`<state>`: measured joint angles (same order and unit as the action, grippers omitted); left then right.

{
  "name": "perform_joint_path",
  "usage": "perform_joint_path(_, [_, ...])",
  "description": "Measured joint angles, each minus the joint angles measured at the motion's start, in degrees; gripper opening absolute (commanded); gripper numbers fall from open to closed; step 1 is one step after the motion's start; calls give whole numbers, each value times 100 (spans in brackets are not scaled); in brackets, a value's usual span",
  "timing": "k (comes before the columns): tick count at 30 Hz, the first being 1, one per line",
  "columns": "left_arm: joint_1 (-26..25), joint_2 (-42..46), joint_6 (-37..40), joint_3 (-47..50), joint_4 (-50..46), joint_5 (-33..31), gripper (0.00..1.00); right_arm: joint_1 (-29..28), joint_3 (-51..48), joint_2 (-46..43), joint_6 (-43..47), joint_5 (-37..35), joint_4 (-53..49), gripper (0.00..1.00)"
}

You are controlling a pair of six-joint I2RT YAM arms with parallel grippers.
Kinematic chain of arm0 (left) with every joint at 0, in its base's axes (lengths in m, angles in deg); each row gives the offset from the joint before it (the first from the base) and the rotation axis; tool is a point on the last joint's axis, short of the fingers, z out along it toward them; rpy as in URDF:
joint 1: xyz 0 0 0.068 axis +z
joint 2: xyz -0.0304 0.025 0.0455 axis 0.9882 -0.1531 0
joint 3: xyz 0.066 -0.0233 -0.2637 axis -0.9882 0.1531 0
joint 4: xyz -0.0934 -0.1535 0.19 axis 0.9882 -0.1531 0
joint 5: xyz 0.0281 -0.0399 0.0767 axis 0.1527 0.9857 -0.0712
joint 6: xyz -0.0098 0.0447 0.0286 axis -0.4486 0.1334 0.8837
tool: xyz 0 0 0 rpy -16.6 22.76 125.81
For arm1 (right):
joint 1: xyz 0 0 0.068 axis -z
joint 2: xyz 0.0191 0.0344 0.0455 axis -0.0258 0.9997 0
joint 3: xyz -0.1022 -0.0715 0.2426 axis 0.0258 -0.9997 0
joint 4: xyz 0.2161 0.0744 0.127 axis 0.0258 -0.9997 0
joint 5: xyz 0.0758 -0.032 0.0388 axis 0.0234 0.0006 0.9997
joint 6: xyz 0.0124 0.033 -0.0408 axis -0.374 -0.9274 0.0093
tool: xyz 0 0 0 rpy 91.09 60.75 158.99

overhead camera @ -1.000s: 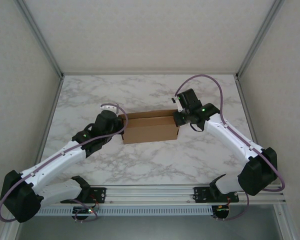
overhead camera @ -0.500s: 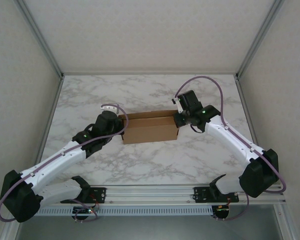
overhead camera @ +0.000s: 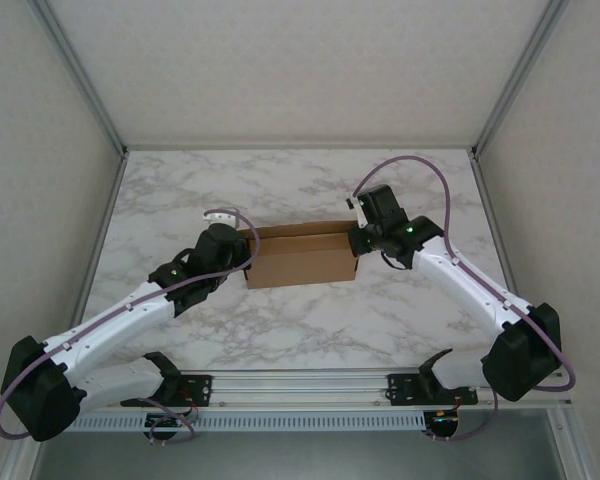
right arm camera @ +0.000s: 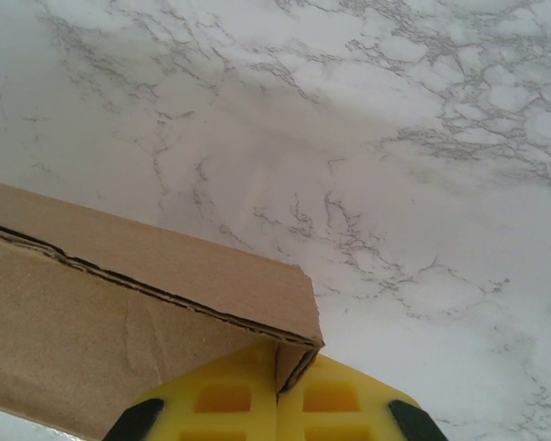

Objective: Fold the paper box

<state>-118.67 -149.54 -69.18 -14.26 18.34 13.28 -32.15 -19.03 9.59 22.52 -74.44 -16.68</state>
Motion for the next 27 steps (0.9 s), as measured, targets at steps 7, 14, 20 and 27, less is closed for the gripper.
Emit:
perform_joint_path(7, [-26,2,-46,46,79,-2,0,-20,-520,-337,-337,-70,520,0])
perform_joint_path(14, [-70,7,-59,118,219,-2,0,-39,-1141,-765,-380,-136,1139,0])
perform_joint_path(20, [-87,9,-50,120,221,-2,0,-46,-1305,-909,-245,-201,1303,0])
perform_joint_path(27, [-111,11,-11,120,219,-2,0,-68,-1270,-929,-11,-302,1180,0])
